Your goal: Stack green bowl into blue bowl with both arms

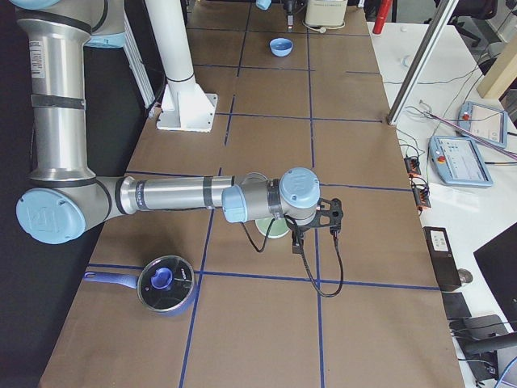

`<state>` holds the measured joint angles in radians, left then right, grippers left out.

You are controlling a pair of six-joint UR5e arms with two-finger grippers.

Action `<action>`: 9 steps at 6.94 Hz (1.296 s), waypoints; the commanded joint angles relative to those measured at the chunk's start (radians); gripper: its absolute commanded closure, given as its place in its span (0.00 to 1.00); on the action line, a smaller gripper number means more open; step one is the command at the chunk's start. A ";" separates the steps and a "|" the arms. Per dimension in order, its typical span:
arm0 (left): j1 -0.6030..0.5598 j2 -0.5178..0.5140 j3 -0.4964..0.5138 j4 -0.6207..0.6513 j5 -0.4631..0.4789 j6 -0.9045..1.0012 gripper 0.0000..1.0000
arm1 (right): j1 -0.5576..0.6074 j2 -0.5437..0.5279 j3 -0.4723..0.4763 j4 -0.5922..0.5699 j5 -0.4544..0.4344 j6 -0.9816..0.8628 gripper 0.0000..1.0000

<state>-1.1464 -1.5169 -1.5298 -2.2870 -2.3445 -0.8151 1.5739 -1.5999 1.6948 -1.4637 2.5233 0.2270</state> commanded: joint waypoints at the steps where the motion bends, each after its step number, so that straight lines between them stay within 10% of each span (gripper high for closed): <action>1: 0.065 -0.002 0.004 -0.072 0.016 -0.098 0.02 | 0.000 0.000 -0.003 0.000 -0.001 0.000 0.00; 4: 0.132 0.001 0.008 -0.074 0.016 -0.101 0.25 | 0.000 0.001 -0.006 0.000 -0.001 0.000 0.00; 6: 0.131 0.004 0.013 -0.072 0.014 -0.096 0.93 | 0.000 0.001 -0.003 0.000 0.000 0.003 0.00; 9: 0.120 0.012 -0.015 -0.060 -0.031 -0.101 1.00 | -0.005 0.001 -0.004 -0.003 0.002 0.002 0.00</action>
<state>-1.0216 -1.5079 -1.5307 -2.3561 -2.3480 -0.9148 1.5712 -1.5984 1.6910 -1.4664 2.5253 0.2290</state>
